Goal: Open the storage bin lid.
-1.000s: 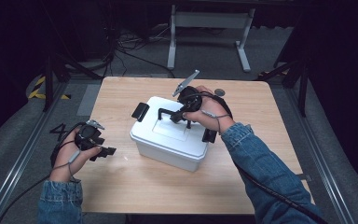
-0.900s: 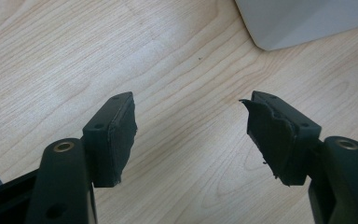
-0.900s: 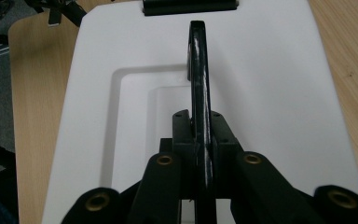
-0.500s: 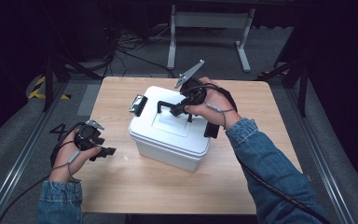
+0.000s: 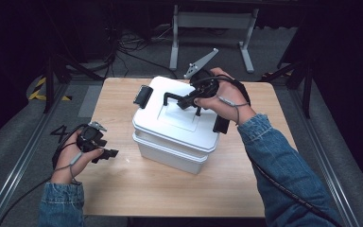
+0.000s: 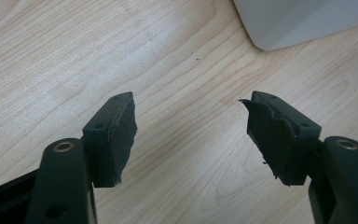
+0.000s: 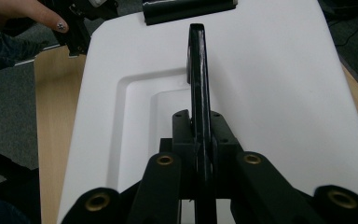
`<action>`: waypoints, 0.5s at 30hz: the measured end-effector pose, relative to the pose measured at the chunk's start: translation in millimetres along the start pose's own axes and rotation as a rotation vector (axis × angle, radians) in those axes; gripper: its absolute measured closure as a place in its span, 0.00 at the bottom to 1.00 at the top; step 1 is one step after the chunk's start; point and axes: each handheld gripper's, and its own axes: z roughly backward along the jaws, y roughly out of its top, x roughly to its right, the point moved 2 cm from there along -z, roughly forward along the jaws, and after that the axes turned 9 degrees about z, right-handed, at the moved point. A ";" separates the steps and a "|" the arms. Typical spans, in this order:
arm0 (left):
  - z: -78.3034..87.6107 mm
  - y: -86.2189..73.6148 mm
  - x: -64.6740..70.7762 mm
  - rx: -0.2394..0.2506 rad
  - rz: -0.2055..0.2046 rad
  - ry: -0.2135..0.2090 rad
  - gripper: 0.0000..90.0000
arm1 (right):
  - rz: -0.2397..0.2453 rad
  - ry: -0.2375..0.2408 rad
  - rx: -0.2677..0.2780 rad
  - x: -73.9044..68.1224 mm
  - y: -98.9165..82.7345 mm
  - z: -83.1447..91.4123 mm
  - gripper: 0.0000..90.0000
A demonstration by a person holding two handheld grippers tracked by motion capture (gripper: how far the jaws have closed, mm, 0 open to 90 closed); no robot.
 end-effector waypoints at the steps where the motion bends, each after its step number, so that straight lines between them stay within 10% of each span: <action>1: -0.1 0.0 0.0 0.000 0.000 0.000 0.37 | -0.003 0.002 -0.001 0.0 0.2 0.9 0.94; 15: -1.2 -0.5 -1.0 -0.002 0.001 -0.008 0.37 | -0.023 -0.019 -0.001 8.0 -14.7 24.6 0.94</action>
